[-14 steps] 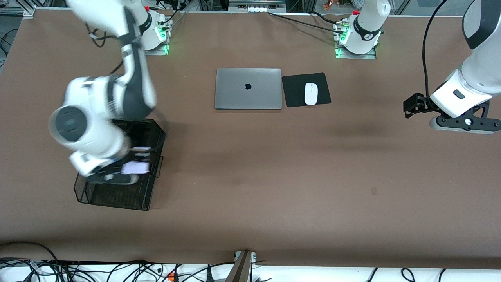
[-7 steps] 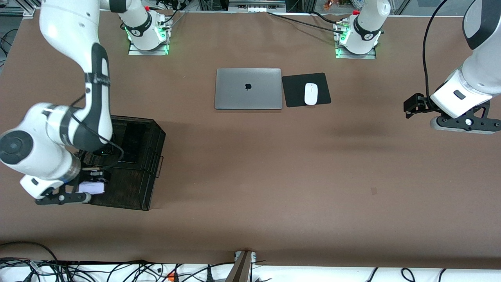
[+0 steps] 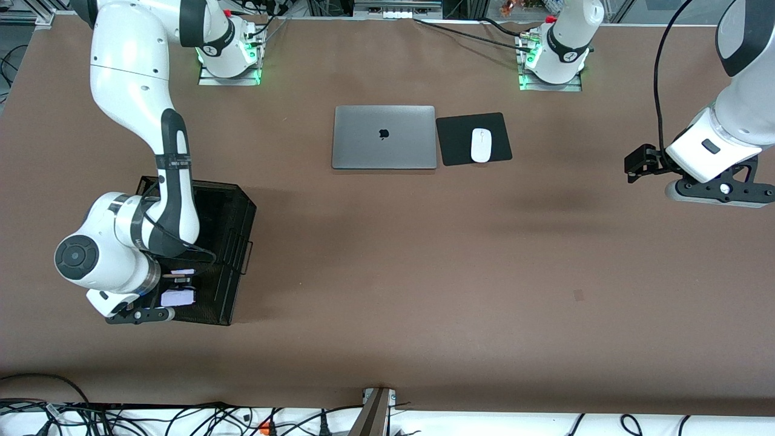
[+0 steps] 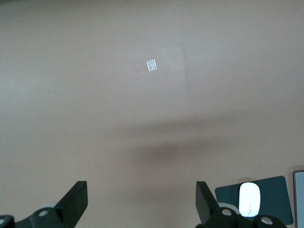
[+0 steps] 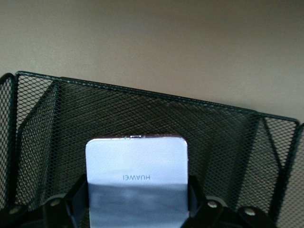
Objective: Place phones with both arms
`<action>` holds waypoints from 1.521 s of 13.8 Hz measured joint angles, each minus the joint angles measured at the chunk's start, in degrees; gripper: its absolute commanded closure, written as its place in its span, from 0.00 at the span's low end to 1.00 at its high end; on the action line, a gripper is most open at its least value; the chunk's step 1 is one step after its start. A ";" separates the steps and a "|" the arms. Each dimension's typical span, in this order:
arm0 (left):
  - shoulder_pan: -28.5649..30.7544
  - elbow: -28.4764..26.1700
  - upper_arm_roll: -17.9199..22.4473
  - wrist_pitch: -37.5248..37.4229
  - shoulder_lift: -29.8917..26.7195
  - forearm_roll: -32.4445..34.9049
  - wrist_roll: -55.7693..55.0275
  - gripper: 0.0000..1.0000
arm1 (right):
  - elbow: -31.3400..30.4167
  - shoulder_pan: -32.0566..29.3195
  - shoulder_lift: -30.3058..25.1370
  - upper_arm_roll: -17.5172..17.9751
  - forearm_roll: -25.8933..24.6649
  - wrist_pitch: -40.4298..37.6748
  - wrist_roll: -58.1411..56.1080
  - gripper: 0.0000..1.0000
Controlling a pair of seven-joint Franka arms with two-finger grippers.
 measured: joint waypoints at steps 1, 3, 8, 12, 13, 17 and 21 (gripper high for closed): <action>0.00 0.00 0.00 0.00 0.00 0.00 0.00 0.00 | 0.14 -0.01 -0.09 -0.02 0.18 -0.33 0.00 0.00; 0.00 0.00 0.00 0.00 0.00 0.00 0.00 0.00 | 1.34 -0.05 -0.69 -0.27 0.27 -3.42 0.01 0.00; 0.01 0.03 0.01 0.00 0.02 0.00 0.00 0.00 | 3.26 1.96 -8.96 -4.26 -2.53 -17.40 -0.10 0.00; 0.27 0.04 0.17 -0.07 0.02 0.00 0.00 0.00 | 1.70 4.94 -17.52 -5.38 -8.83 -26.38 0.16 0.00; 0.32 0.05 0.18 -0.07 0.02 0.00 0.00 0.00 | -0.03 5.69 -19.74 -5.16 -11.29 -26.48 0.97 0.00; 1.02 0.19 0.34 -0.07 0.02 0.00 0.01 0.00 | -11.81 3.55 -33.11 4.88 -23.58 -25.04 9.97 0.00; 1.21 0.36 0.36 -0.09 0.02 -0.12 0.01 0.00 | -19.89 -13.06 -45.75 23.11 -28.18 -25.96 13.46 0.00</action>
